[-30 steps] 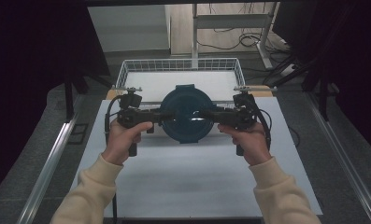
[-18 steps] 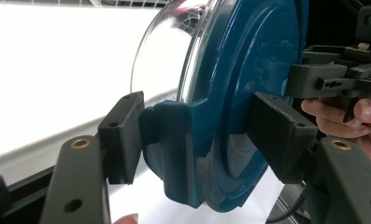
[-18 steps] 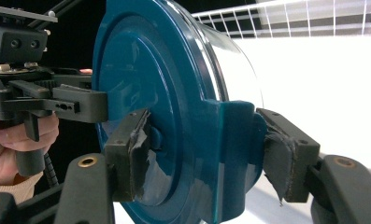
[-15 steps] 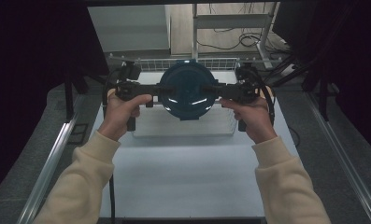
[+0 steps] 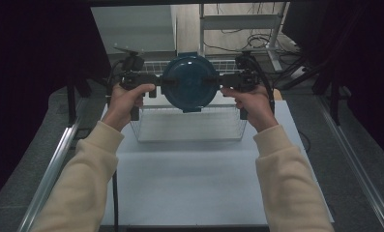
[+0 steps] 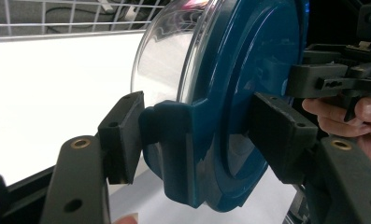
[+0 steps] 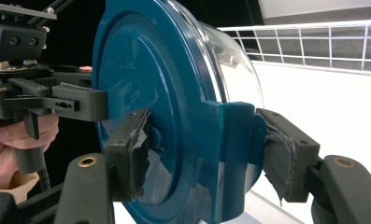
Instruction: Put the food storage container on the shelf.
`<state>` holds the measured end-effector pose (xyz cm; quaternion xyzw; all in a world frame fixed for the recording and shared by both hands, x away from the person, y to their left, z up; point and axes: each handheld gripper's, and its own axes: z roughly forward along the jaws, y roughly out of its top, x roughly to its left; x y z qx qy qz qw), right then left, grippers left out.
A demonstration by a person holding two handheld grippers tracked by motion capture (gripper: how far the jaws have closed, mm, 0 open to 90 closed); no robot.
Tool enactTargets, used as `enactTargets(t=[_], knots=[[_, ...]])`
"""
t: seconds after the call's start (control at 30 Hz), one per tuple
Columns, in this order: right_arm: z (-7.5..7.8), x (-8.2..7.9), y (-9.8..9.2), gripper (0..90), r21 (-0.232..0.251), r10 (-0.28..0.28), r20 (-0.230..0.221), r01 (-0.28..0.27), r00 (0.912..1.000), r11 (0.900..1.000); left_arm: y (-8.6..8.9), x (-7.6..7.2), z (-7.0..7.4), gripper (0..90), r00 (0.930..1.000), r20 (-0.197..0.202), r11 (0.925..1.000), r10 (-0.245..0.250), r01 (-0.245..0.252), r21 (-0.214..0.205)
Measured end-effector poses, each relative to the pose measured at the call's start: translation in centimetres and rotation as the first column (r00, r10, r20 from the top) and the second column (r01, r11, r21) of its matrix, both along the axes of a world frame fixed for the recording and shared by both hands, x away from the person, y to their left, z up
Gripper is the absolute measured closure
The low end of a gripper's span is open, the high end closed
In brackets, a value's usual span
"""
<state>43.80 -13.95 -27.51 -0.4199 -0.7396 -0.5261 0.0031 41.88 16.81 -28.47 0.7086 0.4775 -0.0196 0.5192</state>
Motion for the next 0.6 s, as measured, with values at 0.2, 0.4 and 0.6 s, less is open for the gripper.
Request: enactTargets(t=[0.2, 0.4, 0.6], knots=[[-0.8, 1.5, 0.2, 37.6, -0.010, -0.007, -0.021, 0.007, 0.9997, 0.9999, 0.2, 1.7, -1.2, 37.4, 0.9994, -0.033, 0.9998, -0.011, 0.011, -0.019], [-1.6, 2.9, 0.1, 37.6, -0.011, -0.015, -0.066, 0.015, 0.9977, 0.9998, 0.1, 3.1, -1.9, 37.5, 0.9980, -0.063, 0.9995, 0.000, -0.002, -0.032], [-1.8, 4.3, -0.1, 37.2, 0.021, -0.049, -0.116, 0.051, 0.9920, 0.9985, 0.2, 4.4, -2.5, 37.5, 0.9945, -0.102, 0.9958, 0.020, -0.029, -0.087]])
